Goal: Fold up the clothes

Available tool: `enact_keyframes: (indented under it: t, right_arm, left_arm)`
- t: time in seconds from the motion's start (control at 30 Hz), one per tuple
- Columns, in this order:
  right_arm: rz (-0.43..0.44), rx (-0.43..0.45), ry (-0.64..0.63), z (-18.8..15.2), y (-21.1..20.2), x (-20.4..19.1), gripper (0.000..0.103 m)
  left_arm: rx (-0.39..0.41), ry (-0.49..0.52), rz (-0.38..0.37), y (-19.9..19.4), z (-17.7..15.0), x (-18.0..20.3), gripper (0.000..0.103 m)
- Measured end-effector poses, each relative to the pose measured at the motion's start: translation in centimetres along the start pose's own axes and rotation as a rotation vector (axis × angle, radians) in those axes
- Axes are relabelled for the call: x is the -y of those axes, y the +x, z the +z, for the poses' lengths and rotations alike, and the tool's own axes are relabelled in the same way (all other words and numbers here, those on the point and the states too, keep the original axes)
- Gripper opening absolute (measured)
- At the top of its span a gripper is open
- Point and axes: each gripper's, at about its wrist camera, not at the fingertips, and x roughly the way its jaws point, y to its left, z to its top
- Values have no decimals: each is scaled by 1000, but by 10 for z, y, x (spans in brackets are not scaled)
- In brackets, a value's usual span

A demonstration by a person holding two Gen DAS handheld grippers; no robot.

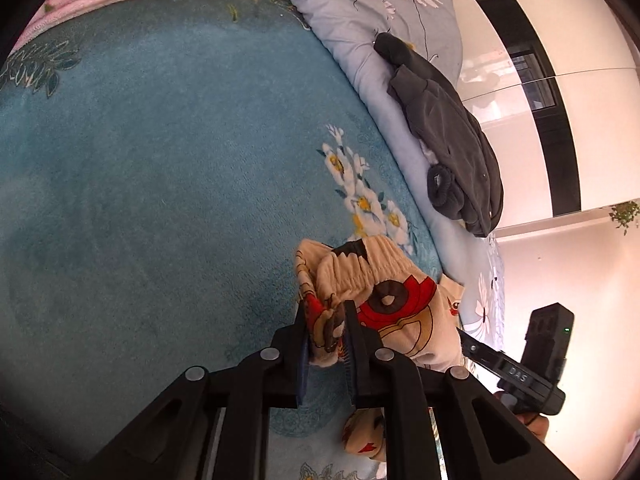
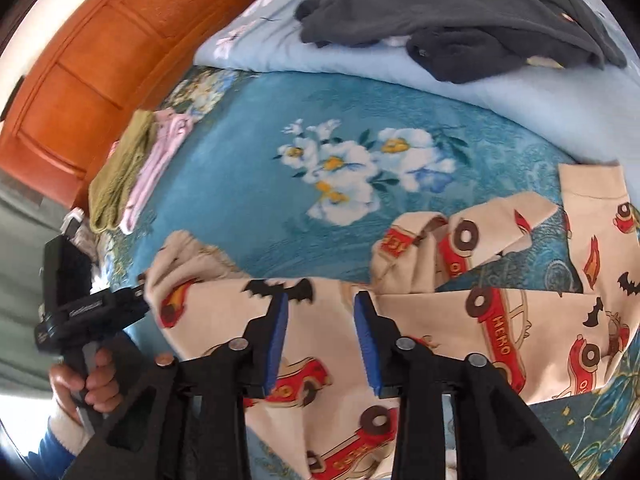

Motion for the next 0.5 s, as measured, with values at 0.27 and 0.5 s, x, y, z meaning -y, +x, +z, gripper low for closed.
enact_keyframes:
  t: [0.27, 0.5]
  right_arm:
    - [82, -49, 201, -12, 26, 40, 42]
    - [141, 27, 165, -9, 14, 18, 2]
  left_arm:
    - [20, -12, -22, -2, 3, 1, 15]
    - [50, -1, -35, -6, 4, 3, 14]
